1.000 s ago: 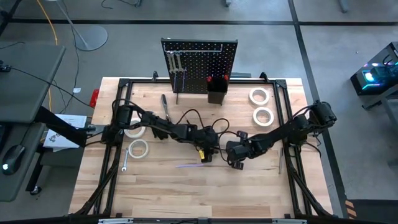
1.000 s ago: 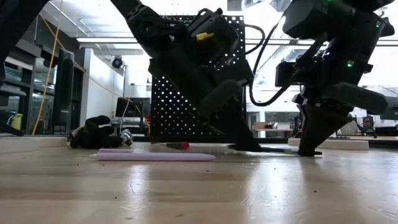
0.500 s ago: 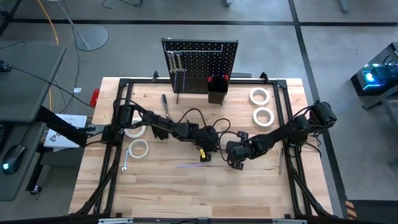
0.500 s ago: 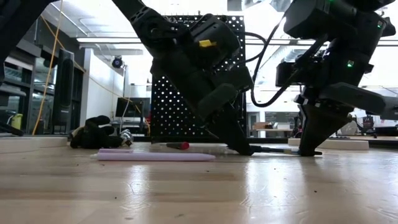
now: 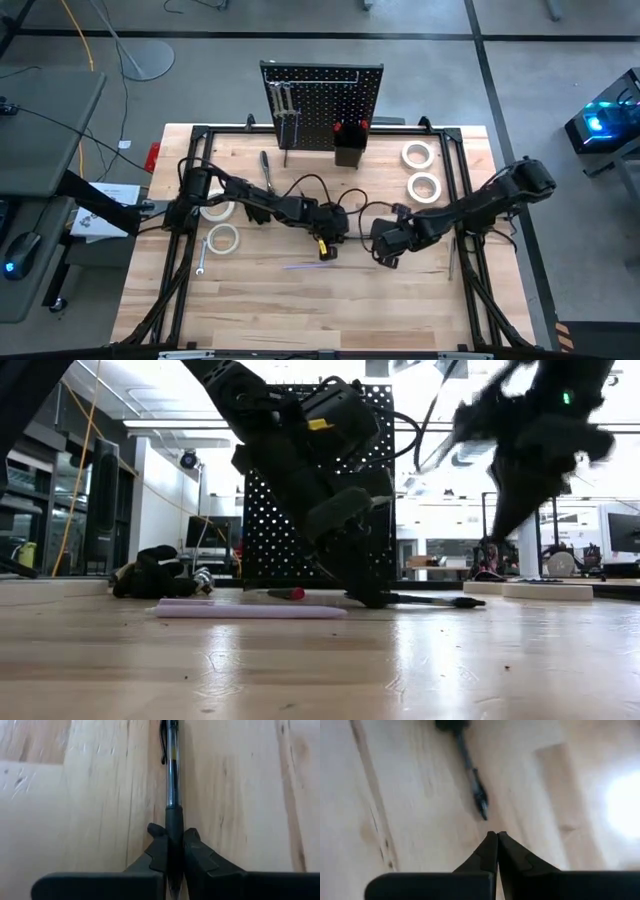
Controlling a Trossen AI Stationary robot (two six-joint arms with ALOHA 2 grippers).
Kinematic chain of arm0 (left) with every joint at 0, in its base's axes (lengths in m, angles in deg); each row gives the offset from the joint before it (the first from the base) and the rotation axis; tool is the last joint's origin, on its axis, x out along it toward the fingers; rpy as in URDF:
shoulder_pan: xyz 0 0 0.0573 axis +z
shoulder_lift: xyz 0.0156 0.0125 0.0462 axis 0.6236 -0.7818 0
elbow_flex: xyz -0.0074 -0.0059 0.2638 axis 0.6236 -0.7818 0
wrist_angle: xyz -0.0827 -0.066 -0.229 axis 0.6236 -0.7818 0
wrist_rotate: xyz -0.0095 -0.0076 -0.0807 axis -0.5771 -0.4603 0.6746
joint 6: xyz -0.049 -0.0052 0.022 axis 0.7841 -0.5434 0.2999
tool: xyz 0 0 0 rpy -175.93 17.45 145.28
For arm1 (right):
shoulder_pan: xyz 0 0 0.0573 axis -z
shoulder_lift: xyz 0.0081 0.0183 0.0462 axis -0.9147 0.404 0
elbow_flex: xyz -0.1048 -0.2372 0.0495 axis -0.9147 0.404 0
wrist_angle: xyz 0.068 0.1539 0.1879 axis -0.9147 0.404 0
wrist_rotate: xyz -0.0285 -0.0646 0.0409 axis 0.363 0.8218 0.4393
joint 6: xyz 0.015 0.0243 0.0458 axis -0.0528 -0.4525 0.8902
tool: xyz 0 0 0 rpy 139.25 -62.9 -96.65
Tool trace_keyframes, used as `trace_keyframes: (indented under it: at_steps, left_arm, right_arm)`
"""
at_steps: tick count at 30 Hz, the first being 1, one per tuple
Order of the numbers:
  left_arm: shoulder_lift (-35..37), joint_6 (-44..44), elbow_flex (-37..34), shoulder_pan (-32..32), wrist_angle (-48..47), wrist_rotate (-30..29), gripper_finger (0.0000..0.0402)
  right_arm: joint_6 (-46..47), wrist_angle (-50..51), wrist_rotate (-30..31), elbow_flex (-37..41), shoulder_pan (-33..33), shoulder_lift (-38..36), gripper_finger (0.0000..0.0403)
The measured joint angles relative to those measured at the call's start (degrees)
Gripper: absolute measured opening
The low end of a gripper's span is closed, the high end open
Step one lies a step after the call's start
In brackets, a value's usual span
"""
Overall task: Hang tools onto peg board
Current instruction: Put the black pen into the black bin on the pegboard
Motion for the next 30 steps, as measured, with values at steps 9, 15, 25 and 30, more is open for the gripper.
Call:
trace_keyframes:
  at_steps: [9,15,25,30]
  left_arm:
    - [4.4,-0.2,-0.3,0.1,-3.0,-0.7,0.0022]
    - [7.2,-1.2,-0.2,0.0,-2.3,-0.7,0.0022]
    - [16.9,-2.0,-0.1,-0.4,-8.9,-4.0,0.0022]
    - [27.1,-1.5,0.1,0.8,-10.2,-9.0,0.0022]
  right_arm:
    - [11.1,7.6,5.3,-2.0,-1.5,-6.7,0.0000]
    - [16.6,5.9,6.2,-2.0,-3.4,-6.6,0.0000]
    - [19.7,5.4,7.9,-2.0,-4.5,-8.2,0.0000]
    - [24.6,6.4,15.4,-2.1,-4.5,-13.8,0.0000]
